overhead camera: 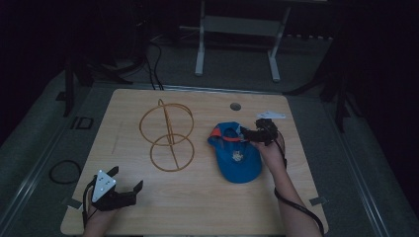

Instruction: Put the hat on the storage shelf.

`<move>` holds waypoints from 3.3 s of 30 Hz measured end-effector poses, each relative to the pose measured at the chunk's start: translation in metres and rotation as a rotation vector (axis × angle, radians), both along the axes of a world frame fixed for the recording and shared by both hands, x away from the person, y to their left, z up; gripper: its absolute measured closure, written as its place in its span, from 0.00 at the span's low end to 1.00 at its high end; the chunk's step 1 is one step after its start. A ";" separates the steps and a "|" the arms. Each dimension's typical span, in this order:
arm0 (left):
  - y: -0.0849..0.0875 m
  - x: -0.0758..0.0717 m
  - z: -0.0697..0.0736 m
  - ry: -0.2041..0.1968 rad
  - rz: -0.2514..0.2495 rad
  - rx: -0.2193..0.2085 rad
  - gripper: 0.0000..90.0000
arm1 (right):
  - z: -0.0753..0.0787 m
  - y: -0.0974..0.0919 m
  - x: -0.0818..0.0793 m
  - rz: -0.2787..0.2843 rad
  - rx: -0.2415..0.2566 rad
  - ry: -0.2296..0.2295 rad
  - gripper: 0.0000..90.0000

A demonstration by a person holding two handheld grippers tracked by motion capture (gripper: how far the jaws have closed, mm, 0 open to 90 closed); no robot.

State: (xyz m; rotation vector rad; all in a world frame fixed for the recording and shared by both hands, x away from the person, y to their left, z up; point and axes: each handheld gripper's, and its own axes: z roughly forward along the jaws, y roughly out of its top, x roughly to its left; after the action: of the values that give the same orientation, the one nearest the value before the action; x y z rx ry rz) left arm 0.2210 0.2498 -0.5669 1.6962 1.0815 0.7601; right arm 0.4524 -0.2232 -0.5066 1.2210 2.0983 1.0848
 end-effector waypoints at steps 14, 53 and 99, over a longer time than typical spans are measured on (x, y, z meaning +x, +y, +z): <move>0.002 0.001 -0.001 0.011 -0.008 -0.014 0.02 | -0.032 0.016 0.038 0.020 -0.074 0.140 0.36; 0.001 0.001 0.000 0.015 0.001 0.014 0.04 | 0.007 0.017 0.002 0.048 -0.041 0.054 0.98; -0.049 0.020 0.160 -0.075 -0.143 0.015 0.05 | 0.152 -0.006 -0.100 0.183 0.087 -0.235 0.99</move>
State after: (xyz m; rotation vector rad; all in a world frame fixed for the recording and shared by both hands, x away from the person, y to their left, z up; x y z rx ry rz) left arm 0.2411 0.2009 -0.4072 1.7239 0.8948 0.7358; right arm 0.3523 -0.2294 -0.3545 0.9019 2.0273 1.3439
